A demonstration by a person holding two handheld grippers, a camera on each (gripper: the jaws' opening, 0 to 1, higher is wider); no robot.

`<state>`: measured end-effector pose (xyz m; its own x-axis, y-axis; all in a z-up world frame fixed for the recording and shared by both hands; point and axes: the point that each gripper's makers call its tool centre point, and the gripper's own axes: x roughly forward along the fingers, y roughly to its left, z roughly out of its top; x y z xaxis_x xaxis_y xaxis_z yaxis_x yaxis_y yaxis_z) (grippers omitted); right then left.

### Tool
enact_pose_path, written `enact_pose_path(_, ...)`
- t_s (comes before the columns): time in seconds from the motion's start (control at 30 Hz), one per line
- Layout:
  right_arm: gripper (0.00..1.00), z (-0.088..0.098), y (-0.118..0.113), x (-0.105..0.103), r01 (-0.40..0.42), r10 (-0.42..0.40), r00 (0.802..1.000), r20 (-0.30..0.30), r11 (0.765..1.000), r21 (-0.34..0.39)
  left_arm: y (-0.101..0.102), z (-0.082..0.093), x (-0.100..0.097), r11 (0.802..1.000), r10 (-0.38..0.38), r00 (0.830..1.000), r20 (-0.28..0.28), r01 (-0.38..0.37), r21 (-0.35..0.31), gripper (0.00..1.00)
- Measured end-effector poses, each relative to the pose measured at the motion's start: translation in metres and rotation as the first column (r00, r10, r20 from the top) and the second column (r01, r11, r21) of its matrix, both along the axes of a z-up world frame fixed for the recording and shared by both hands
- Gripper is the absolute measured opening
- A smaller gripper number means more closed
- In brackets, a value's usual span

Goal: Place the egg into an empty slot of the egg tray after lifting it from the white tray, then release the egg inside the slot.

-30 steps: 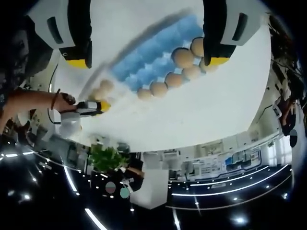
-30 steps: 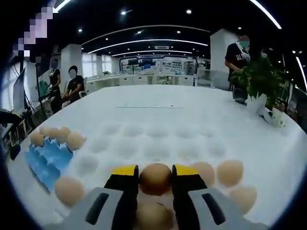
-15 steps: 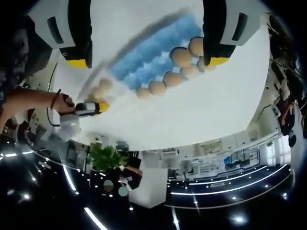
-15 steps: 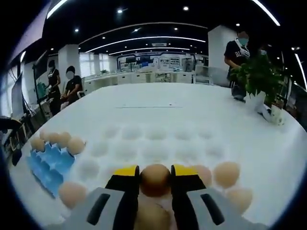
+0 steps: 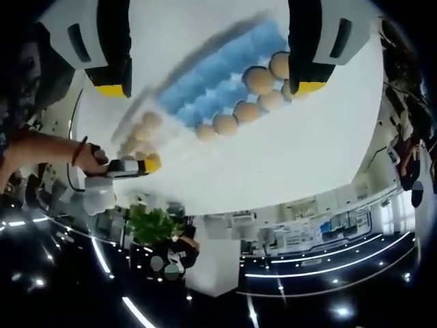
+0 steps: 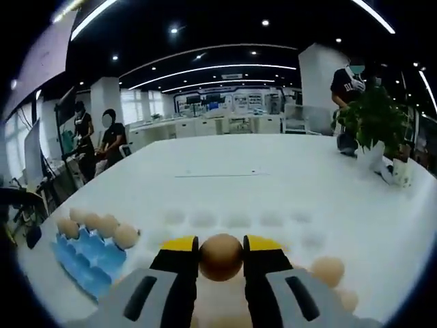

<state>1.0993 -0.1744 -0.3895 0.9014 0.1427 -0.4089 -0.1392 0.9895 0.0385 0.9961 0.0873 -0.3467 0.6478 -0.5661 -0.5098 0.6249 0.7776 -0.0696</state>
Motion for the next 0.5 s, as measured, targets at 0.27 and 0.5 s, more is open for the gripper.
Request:
enact_pose_path(0.27, 0.26, -0.012, 0.01, 0.005, -0.034, 0.034, 0.999, -0.038, 0.999, 0.009, 0.006, -0.001, -0.003, 1.0, 0.008, 1.0, -0.003, -0.008, 0.013, 0.97)
enact_pose_path(0.5, 0.27, -0.016, 0.011, 0.005, -0.066, 0.066, 0.997, -0.045, 0.998, -0.007, 0.007, 0.0, -0.002, 1.0, 0.017, 1.0, 0.002, -0.017, 0.011, 0.97)
